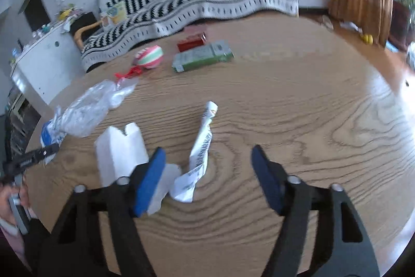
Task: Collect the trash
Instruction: 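Release the white paper box and grasp the twisted white paper strip with right gripper, then carry wipes bag and paper strip over the bin and open both grippers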
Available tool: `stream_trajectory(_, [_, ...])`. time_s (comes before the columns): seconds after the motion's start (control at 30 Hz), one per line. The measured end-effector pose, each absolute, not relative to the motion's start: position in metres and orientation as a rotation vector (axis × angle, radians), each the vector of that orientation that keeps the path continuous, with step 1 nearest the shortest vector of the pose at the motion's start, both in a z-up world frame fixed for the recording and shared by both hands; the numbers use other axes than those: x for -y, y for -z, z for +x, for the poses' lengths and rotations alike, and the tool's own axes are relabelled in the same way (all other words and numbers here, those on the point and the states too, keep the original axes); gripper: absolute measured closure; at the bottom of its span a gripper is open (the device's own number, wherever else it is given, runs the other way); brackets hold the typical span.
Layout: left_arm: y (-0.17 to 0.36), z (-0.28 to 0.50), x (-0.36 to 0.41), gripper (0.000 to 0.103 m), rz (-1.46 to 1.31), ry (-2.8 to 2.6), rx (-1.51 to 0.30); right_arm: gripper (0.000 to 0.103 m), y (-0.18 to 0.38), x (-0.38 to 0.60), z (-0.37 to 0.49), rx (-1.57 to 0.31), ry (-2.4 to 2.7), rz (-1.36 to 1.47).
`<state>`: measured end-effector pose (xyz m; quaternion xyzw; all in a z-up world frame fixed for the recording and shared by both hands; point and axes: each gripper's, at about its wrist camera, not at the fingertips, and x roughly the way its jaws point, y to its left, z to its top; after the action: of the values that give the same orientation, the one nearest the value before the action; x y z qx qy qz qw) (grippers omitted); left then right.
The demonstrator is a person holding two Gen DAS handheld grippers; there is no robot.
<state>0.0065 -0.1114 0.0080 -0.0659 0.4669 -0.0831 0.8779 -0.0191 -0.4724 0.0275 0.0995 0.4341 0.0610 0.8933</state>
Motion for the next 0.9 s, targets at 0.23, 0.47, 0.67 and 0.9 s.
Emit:
stream_trajectory(0.23, [-0.008,0.008,0.112,0.070,-0.131,0.169,-0.977,0.089,-0.015,0.447,0.001,-0.969,-0.087,0.080])
stream_trajectory(0.47, [-0.017,0.004,0.108,0.070,-0.136,0.154,-0.948,0.089,-0.031,0.444,0.000,-0.925,-0.085,0.031])
stream_trajectory(0.67, [-0.028,-0.001,0.106,0.070,-0.149,0.144,-0.925,0.089,-0.040,0.453,-0.007,-0.923,-0.073,0.032])
stream_trajectory(0.9, [-0.068,-0.022,0.124,0.070,-0.116,0.187,-0.862,0.089,-0.068,0.479,-0.049,-0.828,-0.052,0.091])
